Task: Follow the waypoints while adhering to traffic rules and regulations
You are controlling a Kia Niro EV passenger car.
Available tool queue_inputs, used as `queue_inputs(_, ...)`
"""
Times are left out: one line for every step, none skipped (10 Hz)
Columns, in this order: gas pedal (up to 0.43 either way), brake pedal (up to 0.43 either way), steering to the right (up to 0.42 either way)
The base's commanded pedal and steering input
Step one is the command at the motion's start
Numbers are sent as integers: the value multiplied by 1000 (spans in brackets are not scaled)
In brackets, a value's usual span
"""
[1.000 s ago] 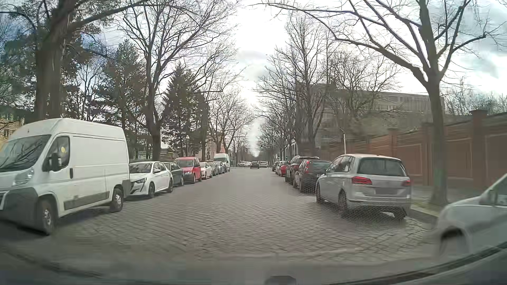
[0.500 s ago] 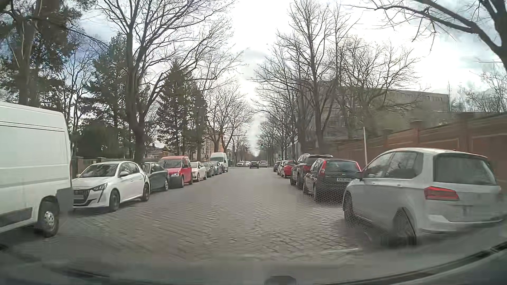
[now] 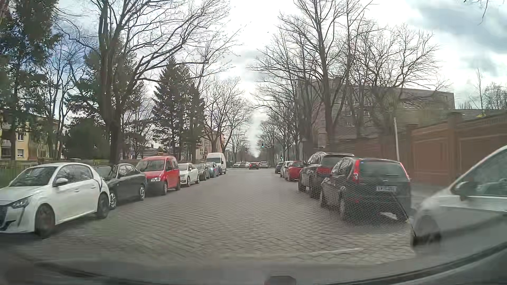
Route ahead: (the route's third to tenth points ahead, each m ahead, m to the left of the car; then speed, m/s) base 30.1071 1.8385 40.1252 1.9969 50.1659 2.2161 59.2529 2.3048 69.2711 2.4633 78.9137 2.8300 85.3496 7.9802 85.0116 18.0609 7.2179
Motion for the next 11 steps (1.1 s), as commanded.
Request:
queue_inputs(47,0,-1)
queue_inputs(47,0,0)
queue_inputs(39,0,0)
queue_inputs(28,0,-1)
queue_inputs(20,0,-1)
queue_inputs(20,0,1)
queue_inputs(20,0,1)
queue_inputs(20,0,1)
queue_inputs(20,0,0)
queue_inputs(20,0,0)
queue_inputs(20,0,3)
